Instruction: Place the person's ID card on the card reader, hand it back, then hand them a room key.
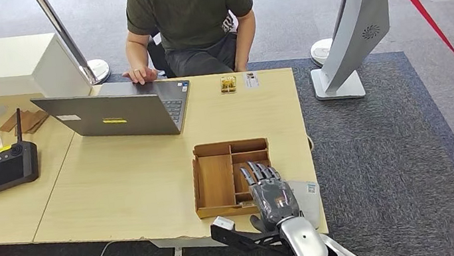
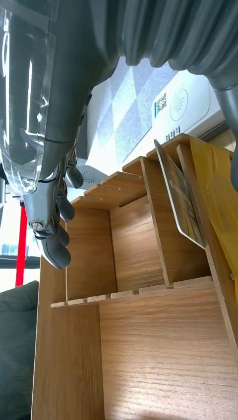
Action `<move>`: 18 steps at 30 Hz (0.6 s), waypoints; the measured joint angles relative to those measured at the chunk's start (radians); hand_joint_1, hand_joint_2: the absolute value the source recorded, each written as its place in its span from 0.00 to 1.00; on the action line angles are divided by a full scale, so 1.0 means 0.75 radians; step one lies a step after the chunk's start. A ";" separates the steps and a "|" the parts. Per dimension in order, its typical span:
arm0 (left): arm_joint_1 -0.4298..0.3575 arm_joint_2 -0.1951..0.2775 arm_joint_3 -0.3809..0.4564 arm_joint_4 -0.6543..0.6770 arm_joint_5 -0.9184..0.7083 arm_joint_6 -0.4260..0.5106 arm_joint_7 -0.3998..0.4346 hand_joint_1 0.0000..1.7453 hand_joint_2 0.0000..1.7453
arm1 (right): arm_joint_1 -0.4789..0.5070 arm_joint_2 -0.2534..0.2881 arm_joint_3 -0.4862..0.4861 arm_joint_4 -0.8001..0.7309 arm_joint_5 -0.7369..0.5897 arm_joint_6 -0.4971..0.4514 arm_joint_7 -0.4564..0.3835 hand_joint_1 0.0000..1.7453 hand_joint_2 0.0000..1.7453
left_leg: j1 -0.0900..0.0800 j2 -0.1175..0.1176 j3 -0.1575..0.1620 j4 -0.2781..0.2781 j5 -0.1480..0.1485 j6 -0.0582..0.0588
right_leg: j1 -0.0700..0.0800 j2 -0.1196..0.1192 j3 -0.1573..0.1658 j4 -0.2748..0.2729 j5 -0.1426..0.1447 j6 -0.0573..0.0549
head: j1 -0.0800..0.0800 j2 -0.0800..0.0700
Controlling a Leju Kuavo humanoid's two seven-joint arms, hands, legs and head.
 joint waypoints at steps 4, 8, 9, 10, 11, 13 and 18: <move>0.000 0.000 0.001 0.000 0.000 0.000 0.000 0.00 1.00 | 0.001 0.000 0.000 0.000 0.000 0.000 0.000 0.00 1.00 | 0.000 0.000 0.000 0.000 0.000 0.000 | 0.000 0.000 0.000 0.000 0.000 0.000 | 0.000 0.000; 0.000 0.000 0.001 0.000 0.000 0.000 0.000 0.00 1.00 | 0.001 0.000 0.000 0.000 0.000 0.000 0.000 0.00 1.00 | 0.000 0.000 0.000 0.000 0.000 0.000 | 0.000 0.000 0.000 0.000 0.000 0.000 | 0.000 0.000; 0.000 0.000 0.002 0.000 0.000 0.000 0.000 0.00 1.00 | 0.001 0.000 0.000 0.000 0.000 0.000 0.000 0.04 1.00 | 0.000 0.000 0.000 0.000 0.000 0.000 | 0.000 0.000 0.000 0.000 0.000 0.000 | 0.000 0.000; 0.000 0.000 0.002 0.000 0.000 0.000 0.000 0.00 1.00 | 0.001 0.000 0.000 0.000 0.000 0.001 0.000 0.22 1.00 | 0.000 0.000 0.000 0.000 0.000 0.000 | 0.000 0.000 0.000 0.000 0.000 0.000 | 0.000 0.000; 0.000 0.000 0.002 0.000 0.000 0.000 0.000 0.00 1.00 | 0.001 0.000 0.000 0.001 -0.001 0.001 0.000 0.45 1.00 | 0.000 0.000 0.000 0.000 0.000 0.000 | 0.000 0.000 0.000 0.000 0.000 0.000 | 0.000 0.000; 0.000 0.000 0.002 0.000 0.000 0.000 0.000 0.00 1.00 | 0.001 0.000 0.000 0.001 -0.002 0.002 -0.002 0.87 1.00 | 0.000 0.000 0.000 0.000 0.000 0.000 | 0.000 0.000 0.000 0.000 0.000 0.000 | 0.000 0.000; 0.001 0.000 0.003 0.000 -0.002 -0.001 -0.001 0.00 1.00 | 0.001 0.001 0.000 0.001 -0.006 0.002 -0.011 0.95 1.00 | 0.000 0.000 0.000 0.000 0.000 0.000 | 0.000 0.000 0.000 0.000 0.000 0.000 | 0.000 0.000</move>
